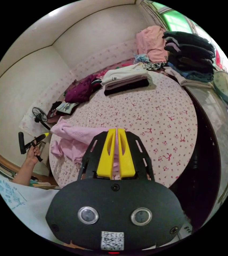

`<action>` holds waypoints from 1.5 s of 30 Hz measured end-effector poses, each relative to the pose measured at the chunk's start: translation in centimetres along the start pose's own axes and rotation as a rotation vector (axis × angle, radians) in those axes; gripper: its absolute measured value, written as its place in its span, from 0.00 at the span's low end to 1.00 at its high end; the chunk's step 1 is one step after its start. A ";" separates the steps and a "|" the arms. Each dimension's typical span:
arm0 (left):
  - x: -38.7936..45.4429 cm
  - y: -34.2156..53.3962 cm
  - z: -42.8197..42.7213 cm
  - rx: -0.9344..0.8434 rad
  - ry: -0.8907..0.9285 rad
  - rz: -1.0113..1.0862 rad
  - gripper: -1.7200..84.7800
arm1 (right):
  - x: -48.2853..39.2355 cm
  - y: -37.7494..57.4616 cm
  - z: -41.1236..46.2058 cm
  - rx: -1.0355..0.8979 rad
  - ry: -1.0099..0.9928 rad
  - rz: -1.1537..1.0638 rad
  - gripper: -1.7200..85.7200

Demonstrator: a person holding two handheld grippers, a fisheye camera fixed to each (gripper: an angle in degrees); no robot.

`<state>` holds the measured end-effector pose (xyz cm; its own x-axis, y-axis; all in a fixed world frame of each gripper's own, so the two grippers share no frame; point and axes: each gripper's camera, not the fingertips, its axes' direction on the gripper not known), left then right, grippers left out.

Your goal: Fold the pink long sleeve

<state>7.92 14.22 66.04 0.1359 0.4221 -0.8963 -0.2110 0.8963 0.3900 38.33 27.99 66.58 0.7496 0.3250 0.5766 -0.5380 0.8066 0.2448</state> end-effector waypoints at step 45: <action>-6.8 1.5 6.7 -0.285 0.048 -0.333 0.08 | 1.5 6.9 1.0 -0.352 -0.029 -0.324 0.04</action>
<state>13.19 13.58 74.08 0.1978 0.1037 -0.9747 -0.4229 0.9061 0.0106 35.40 33.52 69.91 0.8434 0.0194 0.5370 -0.1112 0.9840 0.1392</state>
